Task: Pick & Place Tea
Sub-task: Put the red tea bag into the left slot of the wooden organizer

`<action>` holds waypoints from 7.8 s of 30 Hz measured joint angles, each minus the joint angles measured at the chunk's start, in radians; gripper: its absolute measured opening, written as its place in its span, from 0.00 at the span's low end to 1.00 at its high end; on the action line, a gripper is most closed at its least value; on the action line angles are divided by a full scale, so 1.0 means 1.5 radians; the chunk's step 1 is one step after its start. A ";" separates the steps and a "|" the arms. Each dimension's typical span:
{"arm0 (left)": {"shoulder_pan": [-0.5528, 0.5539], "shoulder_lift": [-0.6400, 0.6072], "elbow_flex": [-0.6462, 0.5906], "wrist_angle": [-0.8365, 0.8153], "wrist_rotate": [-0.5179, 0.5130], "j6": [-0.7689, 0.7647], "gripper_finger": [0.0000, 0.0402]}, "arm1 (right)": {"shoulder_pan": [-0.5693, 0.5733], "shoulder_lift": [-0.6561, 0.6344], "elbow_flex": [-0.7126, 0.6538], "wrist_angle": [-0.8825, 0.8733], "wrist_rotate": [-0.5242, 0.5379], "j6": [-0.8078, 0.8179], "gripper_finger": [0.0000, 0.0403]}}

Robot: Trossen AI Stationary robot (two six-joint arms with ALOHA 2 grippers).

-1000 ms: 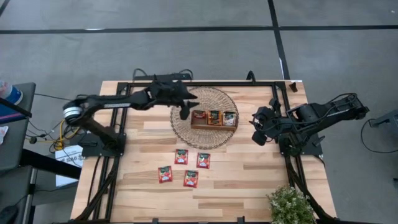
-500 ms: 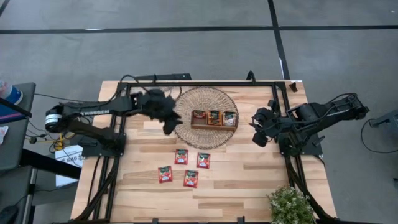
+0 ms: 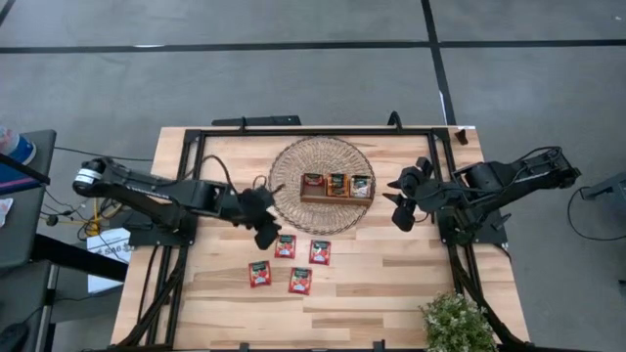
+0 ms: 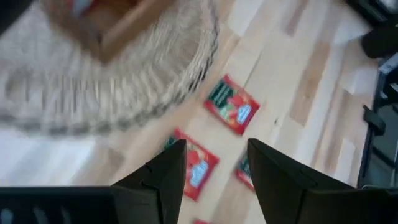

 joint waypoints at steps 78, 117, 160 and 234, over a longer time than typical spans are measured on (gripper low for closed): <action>-0.018 0.320 0.036 0.000 0.014 0.259 0.40 | 0.124 -0.150 -0.173 0.226 -0.085 -0.124 0.29; 0.062 0.398 0.038 0.038 0.113 0.383 0.40 | 0.124 -0.149 -0.173 0.234 -0.084 -0.122 0.29; -0.005 0.277 0.294 -0.136 -0.254 0.531 0.00 | 0.091 -0.149 -0.173 0.244 -0.083 -0.122 0.29; 0.088 0.541 0.293 0.098 -0.552 0.753 0.00 | 0.089 -0.149 -0.173 0.239 -0.083 -0.135 0.29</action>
